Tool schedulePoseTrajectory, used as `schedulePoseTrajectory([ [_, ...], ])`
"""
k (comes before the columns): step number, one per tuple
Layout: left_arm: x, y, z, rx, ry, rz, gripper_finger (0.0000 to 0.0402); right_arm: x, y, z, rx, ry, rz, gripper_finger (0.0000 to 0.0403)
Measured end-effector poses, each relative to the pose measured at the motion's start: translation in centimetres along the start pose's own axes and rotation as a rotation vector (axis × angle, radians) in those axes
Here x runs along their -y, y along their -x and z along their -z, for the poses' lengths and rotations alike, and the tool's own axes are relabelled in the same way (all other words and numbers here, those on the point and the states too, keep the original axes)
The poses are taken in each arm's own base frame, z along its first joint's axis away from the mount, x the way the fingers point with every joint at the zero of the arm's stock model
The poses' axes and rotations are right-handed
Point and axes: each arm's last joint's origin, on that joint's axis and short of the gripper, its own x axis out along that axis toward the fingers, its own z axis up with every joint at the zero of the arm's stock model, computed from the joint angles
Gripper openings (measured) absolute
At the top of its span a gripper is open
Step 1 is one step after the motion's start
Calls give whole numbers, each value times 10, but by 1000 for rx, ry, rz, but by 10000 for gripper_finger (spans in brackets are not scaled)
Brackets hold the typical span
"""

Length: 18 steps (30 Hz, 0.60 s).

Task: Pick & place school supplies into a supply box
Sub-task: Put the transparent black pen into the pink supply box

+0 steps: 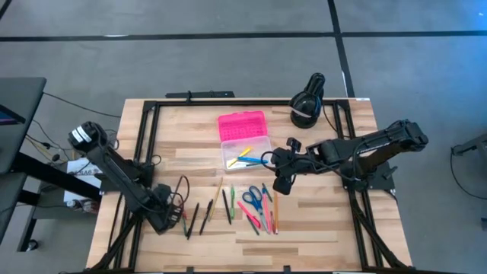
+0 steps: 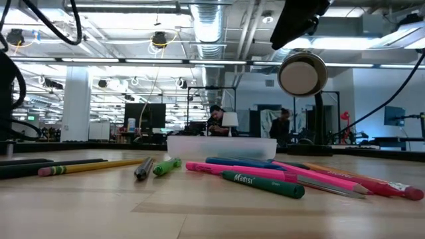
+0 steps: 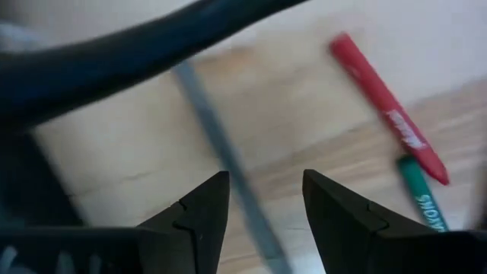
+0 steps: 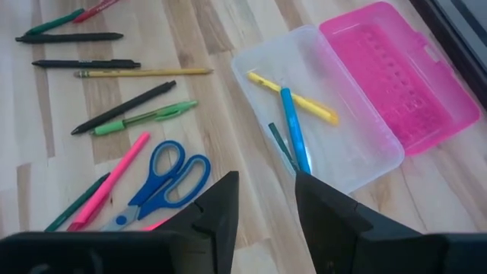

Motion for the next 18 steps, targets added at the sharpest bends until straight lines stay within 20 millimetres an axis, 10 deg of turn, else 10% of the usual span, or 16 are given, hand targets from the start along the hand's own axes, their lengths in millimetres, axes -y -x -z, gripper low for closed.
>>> schedulePoseTrajectory([
  [18,9,-14,7,-18,-55,-22,143,0,0,-1,2,-20,-9,122],
])
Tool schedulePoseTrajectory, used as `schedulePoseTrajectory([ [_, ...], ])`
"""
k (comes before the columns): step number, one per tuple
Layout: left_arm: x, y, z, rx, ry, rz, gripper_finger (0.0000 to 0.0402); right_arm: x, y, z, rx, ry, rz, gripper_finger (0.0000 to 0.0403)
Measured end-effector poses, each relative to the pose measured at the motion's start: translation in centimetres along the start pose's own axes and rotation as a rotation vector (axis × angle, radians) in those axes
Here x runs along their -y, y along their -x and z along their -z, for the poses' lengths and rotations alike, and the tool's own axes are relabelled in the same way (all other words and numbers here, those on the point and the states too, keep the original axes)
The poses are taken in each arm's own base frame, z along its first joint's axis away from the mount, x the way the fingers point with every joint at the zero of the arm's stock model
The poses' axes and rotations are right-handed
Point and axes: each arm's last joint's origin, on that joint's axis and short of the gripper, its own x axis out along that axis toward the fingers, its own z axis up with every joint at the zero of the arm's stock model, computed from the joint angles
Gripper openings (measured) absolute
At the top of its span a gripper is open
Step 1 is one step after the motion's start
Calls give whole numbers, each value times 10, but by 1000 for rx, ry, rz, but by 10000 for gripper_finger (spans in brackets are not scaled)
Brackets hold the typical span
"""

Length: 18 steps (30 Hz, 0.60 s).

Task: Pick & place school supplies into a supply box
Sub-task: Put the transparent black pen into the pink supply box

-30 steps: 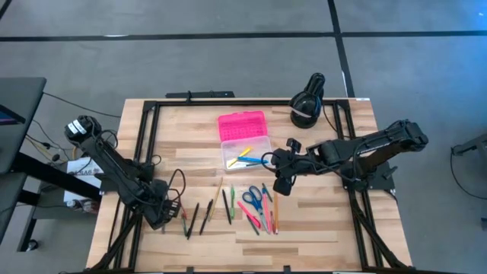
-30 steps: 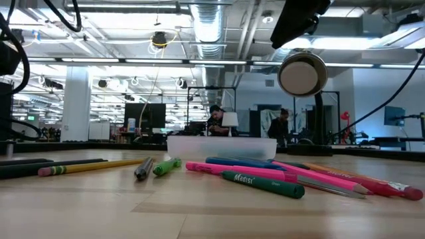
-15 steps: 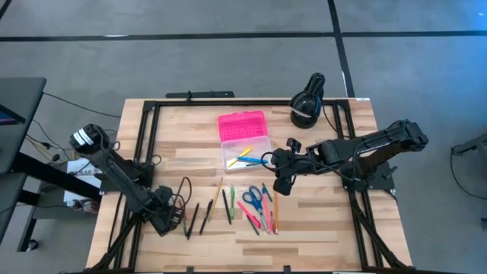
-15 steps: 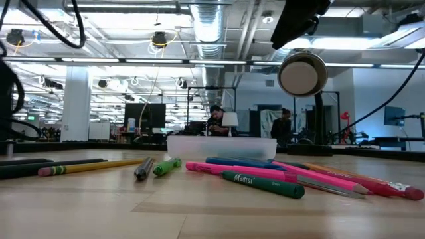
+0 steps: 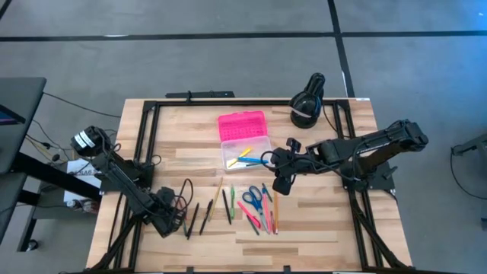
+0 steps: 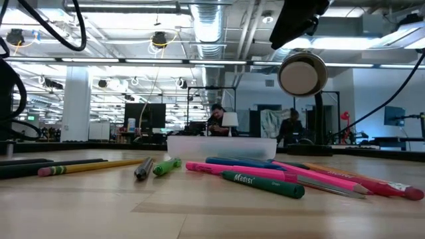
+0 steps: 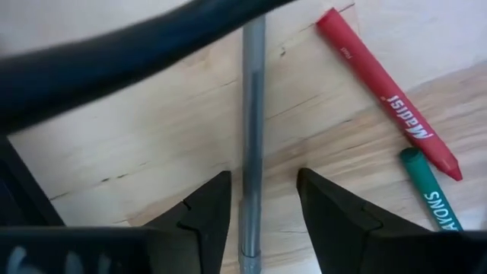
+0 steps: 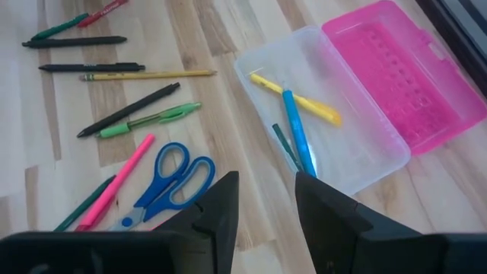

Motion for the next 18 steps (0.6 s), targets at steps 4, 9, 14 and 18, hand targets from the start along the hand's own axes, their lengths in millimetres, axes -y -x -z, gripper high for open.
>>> schedulePoseTrajectory([
  [4,0,0,0,2,-38,3,115,0,0,0,0,-12,0,123],
  [9,1,-1,0,3,-62,7,93,0,0,0,0,-12,0,122],
  [14,1,-1,-1,17,-94,16,82,0,0,0,0,-12,0,121],
  [18,4,-1,-5,36,-173,28,74,0,0,0,0,-12,0,121],
])
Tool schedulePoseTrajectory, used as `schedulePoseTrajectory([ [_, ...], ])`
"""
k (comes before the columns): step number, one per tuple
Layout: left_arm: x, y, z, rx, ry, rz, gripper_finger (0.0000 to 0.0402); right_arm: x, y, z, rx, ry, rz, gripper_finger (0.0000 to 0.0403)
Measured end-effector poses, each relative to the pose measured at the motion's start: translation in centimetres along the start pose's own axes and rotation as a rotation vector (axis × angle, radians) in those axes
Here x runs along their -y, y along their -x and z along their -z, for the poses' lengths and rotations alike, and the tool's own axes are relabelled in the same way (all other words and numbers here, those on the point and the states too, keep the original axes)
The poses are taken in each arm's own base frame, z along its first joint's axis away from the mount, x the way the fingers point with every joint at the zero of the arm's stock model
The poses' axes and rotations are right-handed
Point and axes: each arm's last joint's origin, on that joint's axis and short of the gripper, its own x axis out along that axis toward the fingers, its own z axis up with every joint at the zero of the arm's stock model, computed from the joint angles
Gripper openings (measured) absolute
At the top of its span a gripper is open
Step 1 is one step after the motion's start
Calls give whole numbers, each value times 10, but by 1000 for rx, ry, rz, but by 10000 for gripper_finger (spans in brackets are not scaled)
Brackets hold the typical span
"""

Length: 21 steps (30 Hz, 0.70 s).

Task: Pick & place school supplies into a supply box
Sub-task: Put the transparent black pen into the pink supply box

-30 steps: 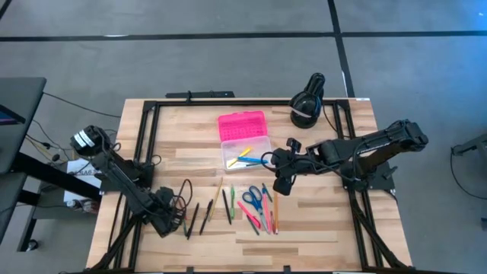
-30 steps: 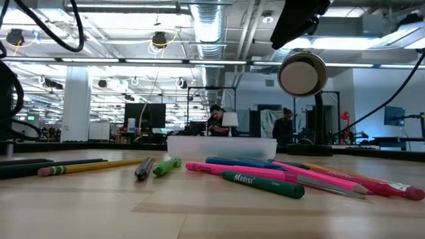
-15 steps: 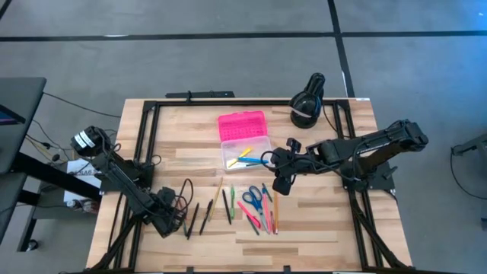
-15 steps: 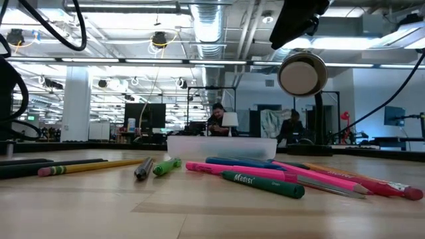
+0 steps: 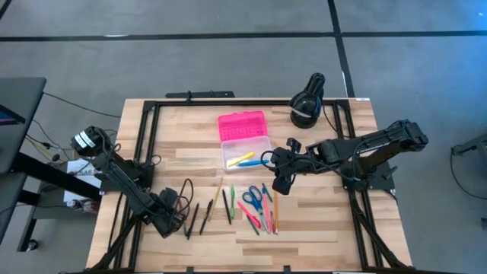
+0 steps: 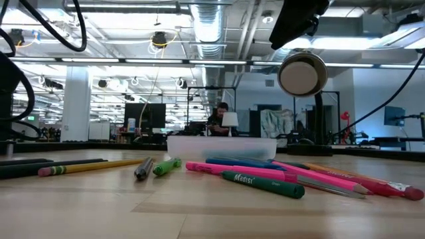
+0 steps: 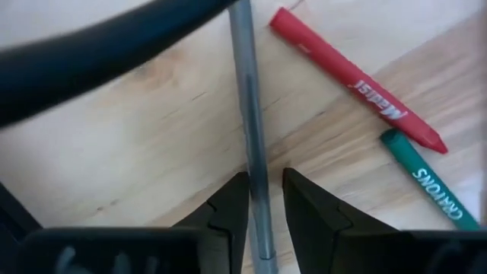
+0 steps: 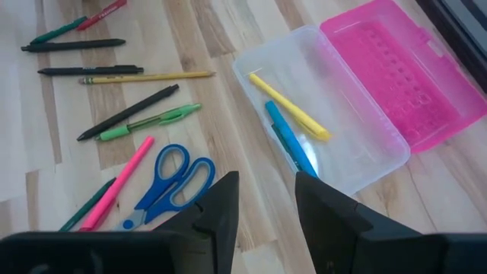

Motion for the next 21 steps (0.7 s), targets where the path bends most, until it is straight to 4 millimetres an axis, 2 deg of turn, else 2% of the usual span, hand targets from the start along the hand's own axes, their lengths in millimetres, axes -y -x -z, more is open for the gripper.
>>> schedulePoseTrajectory([
  [11,5,-1,-19,-18,-154,-9,54,0,0,0,0,-1,0,121],
  [21,5,-1,-22,-30,-185,-13,27,0,0,0,0,-1,1,121],
])
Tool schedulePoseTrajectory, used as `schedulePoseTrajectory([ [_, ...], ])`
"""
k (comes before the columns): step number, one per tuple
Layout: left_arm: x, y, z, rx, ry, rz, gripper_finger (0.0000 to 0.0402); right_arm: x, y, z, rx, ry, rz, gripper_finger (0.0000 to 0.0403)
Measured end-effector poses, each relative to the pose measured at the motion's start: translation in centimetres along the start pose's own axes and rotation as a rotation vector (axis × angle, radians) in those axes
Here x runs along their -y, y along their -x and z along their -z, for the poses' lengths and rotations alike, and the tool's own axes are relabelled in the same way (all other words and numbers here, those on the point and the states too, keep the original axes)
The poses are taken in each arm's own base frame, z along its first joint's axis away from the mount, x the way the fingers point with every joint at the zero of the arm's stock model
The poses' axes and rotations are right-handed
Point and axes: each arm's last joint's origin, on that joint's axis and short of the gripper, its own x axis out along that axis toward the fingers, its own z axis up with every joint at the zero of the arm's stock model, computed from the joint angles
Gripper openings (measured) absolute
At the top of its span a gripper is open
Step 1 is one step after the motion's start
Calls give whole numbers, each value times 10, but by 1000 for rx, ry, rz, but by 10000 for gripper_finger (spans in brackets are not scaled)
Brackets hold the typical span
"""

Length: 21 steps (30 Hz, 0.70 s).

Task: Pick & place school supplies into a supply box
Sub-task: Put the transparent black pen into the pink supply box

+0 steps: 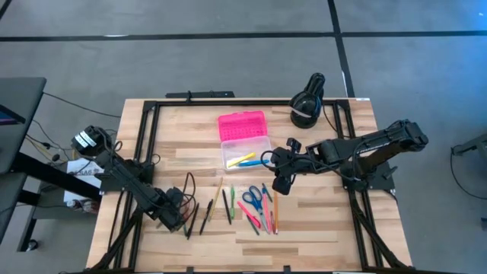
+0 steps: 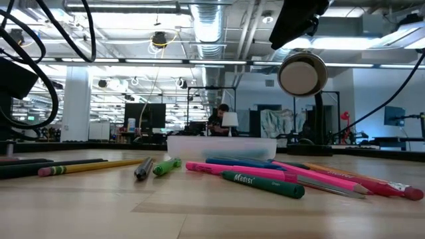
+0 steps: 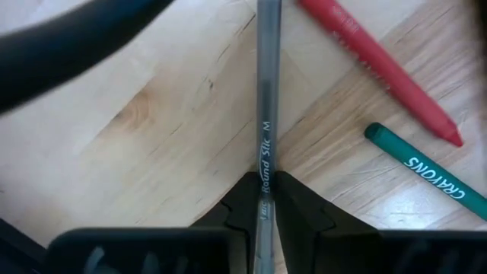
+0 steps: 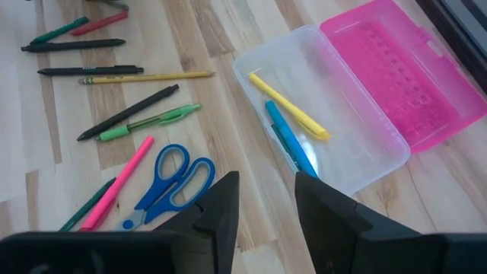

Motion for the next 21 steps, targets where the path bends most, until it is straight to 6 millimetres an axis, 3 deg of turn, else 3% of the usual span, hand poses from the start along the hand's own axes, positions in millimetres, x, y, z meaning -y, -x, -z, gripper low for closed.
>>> schedulePoseTrajectory([
  [21,-1,1,0,-13,-39,-1,25,0,0,0,0,0,0,120],
])
